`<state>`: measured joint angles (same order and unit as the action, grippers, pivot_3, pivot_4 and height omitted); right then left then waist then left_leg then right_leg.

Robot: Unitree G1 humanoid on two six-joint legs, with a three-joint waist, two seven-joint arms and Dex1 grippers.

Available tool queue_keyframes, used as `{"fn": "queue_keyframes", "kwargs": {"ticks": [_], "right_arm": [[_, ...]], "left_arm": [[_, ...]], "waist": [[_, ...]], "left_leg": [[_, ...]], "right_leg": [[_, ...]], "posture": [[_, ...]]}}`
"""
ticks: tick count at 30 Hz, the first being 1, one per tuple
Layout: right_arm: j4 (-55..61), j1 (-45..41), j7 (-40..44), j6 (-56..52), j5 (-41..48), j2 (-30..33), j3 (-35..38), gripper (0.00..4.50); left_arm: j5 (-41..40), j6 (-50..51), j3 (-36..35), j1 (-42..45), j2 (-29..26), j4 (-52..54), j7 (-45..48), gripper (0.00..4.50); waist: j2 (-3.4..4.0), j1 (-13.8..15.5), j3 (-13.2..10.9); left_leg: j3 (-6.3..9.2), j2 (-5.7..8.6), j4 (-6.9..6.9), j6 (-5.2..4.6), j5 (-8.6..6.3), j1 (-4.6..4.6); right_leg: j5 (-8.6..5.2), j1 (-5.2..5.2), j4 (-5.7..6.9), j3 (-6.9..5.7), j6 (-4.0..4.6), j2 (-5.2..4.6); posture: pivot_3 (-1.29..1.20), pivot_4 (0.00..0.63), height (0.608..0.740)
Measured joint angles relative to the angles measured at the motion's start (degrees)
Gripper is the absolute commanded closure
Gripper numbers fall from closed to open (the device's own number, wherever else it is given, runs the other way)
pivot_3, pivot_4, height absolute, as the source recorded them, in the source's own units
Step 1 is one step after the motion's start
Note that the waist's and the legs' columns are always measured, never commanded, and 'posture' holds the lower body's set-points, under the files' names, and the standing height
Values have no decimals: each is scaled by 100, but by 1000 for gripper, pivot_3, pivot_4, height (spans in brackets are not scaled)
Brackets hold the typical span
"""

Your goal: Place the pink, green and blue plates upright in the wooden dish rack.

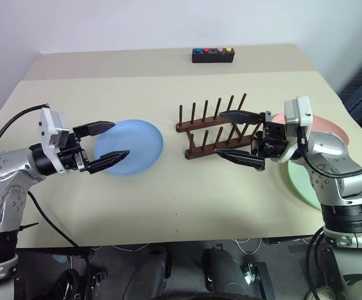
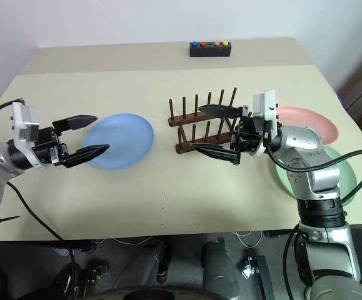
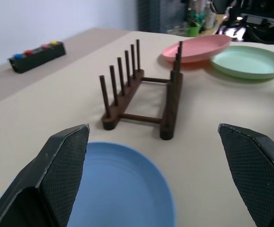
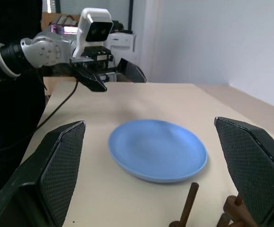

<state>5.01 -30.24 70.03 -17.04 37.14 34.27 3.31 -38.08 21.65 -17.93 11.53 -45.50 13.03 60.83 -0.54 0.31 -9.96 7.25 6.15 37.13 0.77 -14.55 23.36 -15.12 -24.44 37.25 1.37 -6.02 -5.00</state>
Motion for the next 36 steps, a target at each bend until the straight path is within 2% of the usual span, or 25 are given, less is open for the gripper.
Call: {"fn": "queue_keyframes", "kwargs": {"ticks": [9,15,21,28,32,36], "right_arm": [[-310,-232,203,44,-109,-164,-150,28],[-330,-264,253,66,-188,-143,-145,28],[-320,-244,208,76,-227,-110,-89,28],[-96,-38,-50,75,-250,-88,-11,28],[192,196,-223,67,-238,-60,55,28],[413,429,-329,32,-206,115,305,28]], "left_arm": [[-10,3,-176,-303,57,265,-236,0],[19,24,20,-90,147,325,-374,0],[767,6,1082,516,134,-35,-363,0],[1040,864,2162,1932,1131,-1182,-520,0],[1414,1197,2769,2389,1198,-1752,-392,0],[1570,1305,2988,2678,1501,-2408,-241,0]], "waist": [[0,19,0],[0,35,0],[1,28,0],[-4,36,1],[-4,-24,3],[-5,-6,2]], "left_leg": [[0,1,1,-2,-1,0],[1,1,2,-2,-1,0],[0,2,1,2,1,0],[1,4,10,2,2,3],[-3,3,6,7,5,2],[-1,4,10,11,7,3]], "right_leg": [[0,1,-1,-1,0,0],[0,2,0,-1,0,0],[0,0,0,-2,0,1],[2,0,6,-8,-4,3],[3,-4,8,-4,-5,4],[3,-4,10,-5,-5,5]], "posture": [[0,150,740],[0,150,740],[0,150,740],[0,150,740],[0,150,740],[0,150,740]]}}
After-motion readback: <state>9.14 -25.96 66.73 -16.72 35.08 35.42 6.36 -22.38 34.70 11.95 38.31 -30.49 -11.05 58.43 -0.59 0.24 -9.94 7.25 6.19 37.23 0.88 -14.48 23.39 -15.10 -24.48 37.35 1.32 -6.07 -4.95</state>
